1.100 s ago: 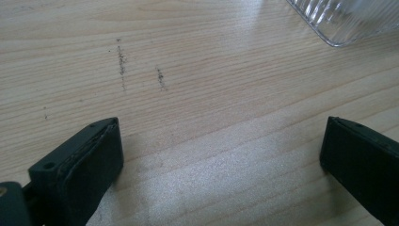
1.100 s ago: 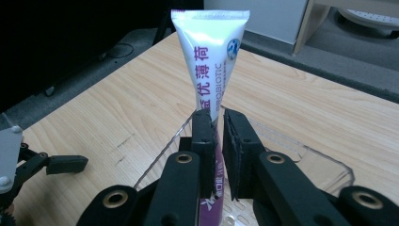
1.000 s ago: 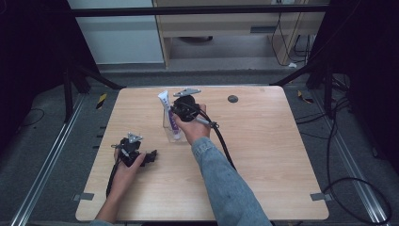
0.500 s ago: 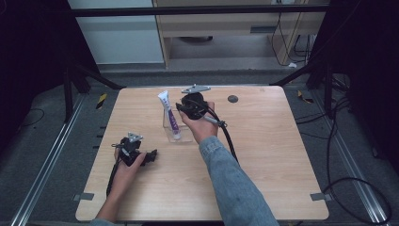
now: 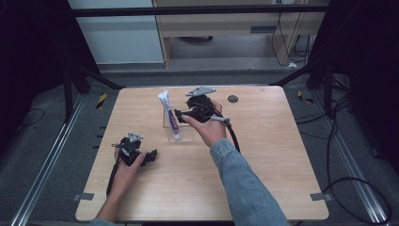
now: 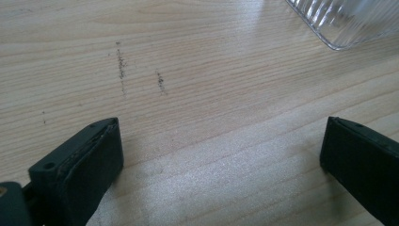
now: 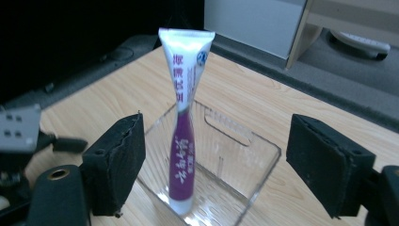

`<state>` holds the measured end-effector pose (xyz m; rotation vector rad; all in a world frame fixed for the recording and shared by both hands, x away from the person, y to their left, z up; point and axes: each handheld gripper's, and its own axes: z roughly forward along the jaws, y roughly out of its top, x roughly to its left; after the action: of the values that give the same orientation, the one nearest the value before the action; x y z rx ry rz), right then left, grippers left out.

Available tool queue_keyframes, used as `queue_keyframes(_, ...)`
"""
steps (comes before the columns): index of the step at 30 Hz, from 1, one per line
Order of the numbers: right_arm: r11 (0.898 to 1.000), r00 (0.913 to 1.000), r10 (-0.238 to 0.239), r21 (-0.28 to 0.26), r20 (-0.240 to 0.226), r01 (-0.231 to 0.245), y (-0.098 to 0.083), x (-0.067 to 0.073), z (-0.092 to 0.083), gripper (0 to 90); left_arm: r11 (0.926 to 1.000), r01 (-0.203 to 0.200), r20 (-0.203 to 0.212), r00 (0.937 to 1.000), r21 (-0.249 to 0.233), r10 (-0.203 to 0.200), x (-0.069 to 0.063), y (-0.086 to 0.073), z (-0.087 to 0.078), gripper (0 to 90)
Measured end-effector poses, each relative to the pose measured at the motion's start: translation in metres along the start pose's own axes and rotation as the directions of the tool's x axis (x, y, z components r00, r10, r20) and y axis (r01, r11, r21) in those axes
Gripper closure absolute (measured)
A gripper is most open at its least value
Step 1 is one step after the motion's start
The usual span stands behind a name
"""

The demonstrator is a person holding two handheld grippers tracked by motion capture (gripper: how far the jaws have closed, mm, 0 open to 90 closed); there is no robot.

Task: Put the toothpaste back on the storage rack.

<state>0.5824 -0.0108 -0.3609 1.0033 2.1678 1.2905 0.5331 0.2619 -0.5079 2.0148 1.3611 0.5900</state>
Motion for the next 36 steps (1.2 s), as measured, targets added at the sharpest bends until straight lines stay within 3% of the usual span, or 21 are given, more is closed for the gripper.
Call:
queue_keyframes(3,1.000,0.9997,-0.023,0.012,-0.002,0.023,-0.004,-0.002,-0.004,16.9,1.0000,0.000,0.000,1.0000,0.000,0.000,0.000,0.000,0.000,0.0)
queue_keyframes(7,1.000,1.0000,-0.005,0.003,0.008,0.005,-0.007,-0.008,-0.010,14.7,1.0000,0.001,-0.001,1.0000,0.000,-0.001,0.000,0.000,0.000,0.0)
queue_keyframes(12,1.000,0.9994,0.007,-0.002,0.035,-0.007,-0.009,-0.012,-0.015,14.3,1.0000,0.001,0.000,1.0000,0.000,-0.001,0.000,0.000,0.000,0.0)
queue_keyframes(17,1.000,0.9971,-0.015,0.001,0.075,0.015,-0.015,-0.017,-0.021,14.9,1.0000,0.001,-0.001,1.0000,0.001,-0.001,0.000,0.000,0.000,0.0)
queue_keyframes(24,1.000,0.9981,-0.006,-0.012,0.061,0.007,-0.025,-0.032,-0.045,15.3,1.0000,0.002,-0.002,1.0000,0.001,-0.002,0.000,0.000,0.000,0.0)
queue_keyframes(36,1.000,0.9952,-0.024,0.012,0.095,0.023,-0.044,-0.058,-0.075,14.4,1.0000,0.005,-0.004,1.0000,0.000,-0.005,-0.001,0.000,0.000,0.0)
